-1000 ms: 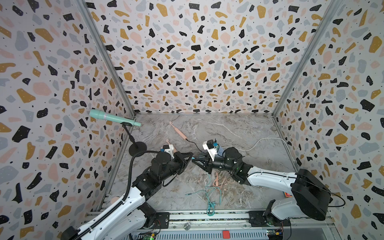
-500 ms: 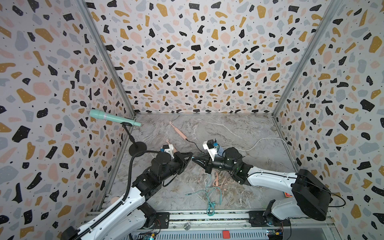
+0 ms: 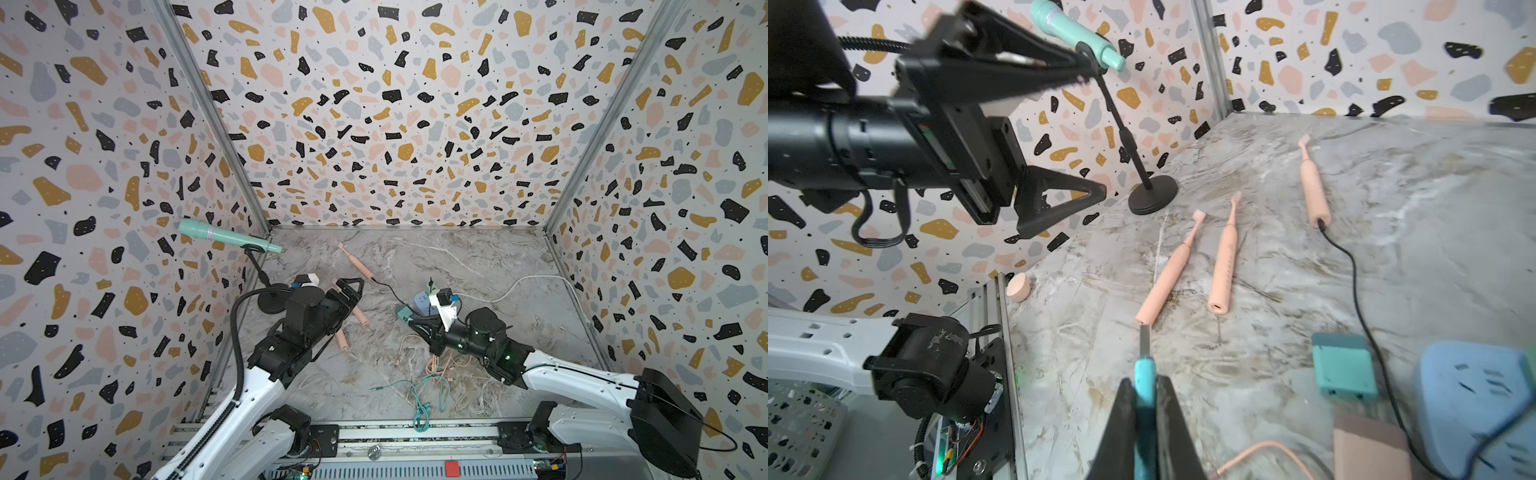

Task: Charge the electric toothbrush
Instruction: Pick up the charging cable from the center of the board, then pick up the plug from the center of the board.

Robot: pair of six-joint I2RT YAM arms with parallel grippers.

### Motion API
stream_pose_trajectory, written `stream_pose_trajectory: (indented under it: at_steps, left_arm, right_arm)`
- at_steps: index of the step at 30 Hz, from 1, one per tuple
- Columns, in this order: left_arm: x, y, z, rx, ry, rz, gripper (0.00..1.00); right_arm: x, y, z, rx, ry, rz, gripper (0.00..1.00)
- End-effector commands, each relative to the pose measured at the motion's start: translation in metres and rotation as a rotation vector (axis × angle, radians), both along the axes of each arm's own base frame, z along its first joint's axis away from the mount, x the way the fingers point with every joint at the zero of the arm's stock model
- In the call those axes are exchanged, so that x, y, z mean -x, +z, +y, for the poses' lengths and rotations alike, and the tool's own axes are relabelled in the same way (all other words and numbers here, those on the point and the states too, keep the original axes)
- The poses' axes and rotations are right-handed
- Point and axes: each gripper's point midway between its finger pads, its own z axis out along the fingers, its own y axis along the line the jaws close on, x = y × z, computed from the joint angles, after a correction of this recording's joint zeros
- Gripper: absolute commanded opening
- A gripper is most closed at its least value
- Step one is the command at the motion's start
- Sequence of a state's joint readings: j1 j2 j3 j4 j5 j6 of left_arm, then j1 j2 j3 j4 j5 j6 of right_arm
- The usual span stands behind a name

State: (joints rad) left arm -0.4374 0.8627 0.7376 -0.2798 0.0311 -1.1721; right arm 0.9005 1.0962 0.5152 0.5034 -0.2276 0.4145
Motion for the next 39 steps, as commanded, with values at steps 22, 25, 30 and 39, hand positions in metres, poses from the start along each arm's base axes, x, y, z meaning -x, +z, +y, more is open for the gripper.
stream_pose_trajectory:
  at_steps: [22,25,30,39]
  left_arm:
    - [-0.051,-0.123,-0.111,-0.364,-0.198,0.300,1.00]
    - [-0.059,-0.138,-0.118,-0.386,-0.200,0.342,1.00]
    - [-0.066,-0.160,-0.127,-0.415,-0.206,0.399,0.96]
    - [-0.079,-0.183,-0.135,-0.498,-0.233,0.461,0.78]
  right_arm:
    - [0.009,-0.008,-0.086,0.166,-0.259,0.021,0.00]
    - [0.012,-0.007,-0.085,0.164,-0.247,0.022,0.00]
    - [0.021,0.001,-0.081,0.138,-0.218,0.000,0.00]
    - [0.028,0.008,-0.080,0.118,-0.196,-0.017,0.00]
